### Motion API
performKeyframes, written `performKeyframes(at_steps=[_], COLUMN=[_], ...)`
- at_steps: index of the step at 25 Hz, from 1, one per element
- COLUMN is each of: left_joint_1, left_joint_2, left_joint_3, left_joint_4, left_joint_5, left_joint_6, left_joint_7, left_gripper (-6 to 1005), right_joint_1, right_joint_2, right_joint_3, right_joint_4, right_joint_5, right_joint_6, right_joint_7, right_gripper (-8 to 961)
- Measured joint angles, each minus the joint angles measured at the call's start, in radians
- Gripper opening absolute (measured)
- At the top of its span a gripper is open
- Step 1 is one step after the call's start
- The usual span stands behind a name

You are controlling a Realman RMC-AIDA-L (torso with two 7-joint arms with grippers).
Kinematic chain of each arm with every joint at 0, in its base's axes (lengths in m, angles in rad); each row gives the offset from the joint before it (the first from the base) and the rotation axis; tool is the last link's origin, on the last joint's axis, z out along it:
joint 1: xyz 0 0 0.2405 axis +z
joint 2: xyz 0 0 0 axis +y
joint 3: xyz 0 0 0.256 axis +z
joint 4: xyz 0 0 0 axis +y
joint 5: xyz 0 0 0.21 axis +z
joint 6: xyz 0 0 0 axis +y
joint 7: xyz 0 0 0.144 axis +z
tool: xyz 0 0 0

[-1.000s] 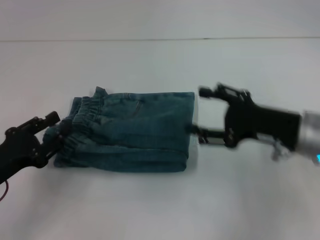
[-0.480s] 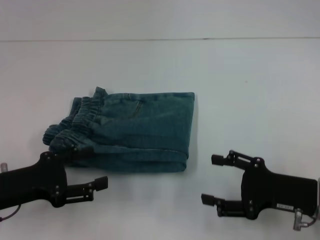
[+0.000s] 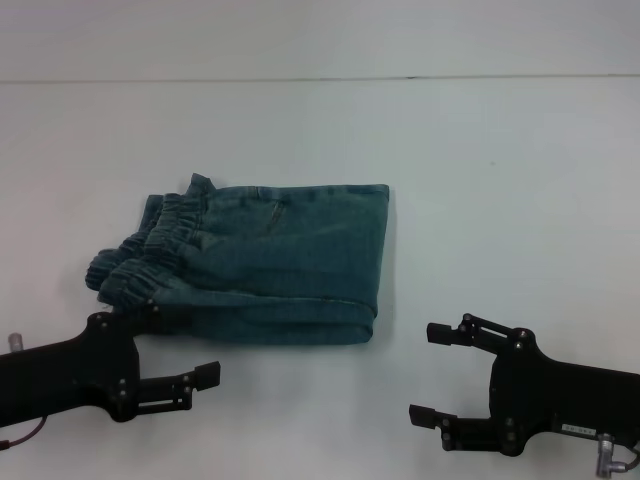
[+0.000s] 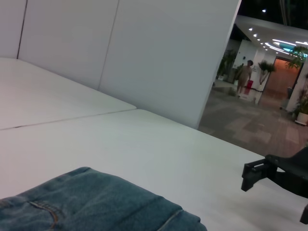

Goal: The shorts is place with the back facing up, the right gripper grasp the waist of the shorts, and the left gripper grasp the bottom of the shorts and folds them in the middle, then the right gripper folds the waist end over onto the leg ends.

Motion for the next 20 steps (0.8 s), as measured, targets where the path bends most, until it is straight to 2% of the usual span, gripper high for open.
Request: performKeyframes(at_steps=[11,20], left_joint_1=[-0.01,-0.026], left_joint_2=[0.002,0.007], left_joint_3=[0.045,0.045], left_joint_4=[0.005,0.013], left_joint_5=[0.012,0.054], left_joint_6=[-0.005,0.002], left_joint_7=[-0.014,-0.028], left_gripper=[900,900], right_joint_1=[0.01,0.027], right_joint_2=[-0.003,-0.002], right_joint_3=[0.012,0.021], right_joint_4=[0.01,0.025], right_joint_5=[-0.012,-0.028], right_joint_6=[0.002,0.007], right_joint_7=[-0.002,0.003], right_gripper=[911,911])
